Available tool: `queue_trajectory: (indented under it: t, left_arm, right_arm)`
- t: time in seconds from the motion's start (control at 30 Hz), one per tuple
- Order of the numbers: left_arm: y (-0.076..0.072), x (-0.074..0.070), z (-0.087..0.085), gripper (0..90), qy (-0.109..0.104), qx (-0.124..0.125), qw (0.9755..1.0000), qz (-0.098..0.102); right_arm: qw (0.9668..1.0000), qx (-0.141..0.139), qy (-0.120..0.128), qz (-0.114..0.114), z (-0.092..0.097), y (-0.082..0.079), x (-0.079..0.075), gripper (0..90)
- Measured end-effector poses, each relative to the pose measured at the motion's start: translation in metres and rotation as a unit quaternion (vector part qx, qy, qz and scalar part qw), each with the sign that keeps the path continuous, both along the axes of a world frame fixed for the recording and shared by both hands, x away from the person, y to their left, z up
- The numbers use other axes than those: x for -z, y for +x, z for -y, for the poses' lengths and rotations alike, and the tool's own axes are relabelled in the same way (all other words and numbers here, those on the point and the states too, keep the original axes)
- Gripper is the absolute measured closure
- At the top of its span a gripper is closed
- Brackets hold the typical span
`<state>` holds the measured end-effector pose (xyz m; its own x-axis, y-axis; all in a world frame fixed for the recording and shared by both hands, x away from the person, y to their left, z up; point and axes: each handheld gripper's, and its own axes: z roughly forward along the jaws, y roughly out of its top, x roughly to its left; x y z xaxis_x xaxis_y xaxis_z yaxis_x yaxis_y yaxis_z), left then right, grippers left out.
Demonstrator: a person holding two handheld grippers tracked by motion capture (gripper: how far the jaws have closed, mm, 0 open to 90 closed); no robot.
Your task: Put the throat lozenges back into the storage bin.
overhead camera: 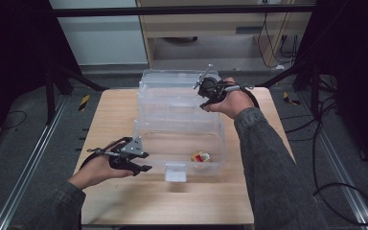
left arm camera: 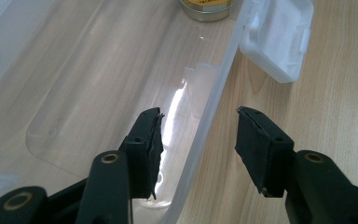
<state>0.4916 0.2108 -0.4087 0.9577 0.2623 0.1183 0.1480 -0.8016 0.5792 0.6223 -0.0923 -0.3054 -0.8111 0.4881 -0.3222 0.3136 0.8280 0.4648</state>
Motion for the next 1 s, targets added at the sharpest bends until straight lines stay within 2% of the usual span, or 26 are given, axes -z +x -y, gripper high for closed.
queue_trajectory:
  t: [0.53,1.0]
  left_arm:
    - [0.001,0.007,-0.002,58.2,0.012,-0.002,0.9999,-0.012]
    - [0.005,0.012,-0.001,62.2,0.022,-0.008,0.9996,-0.013]
  right_arm:
    - [0.9999,-0.008,-0.009,-0.005,-0.005,0.003,0.005,60.9]
    - [0.9999,-0.009,-0.011,-0.003,-0.006,0.005,0.007,62.1]
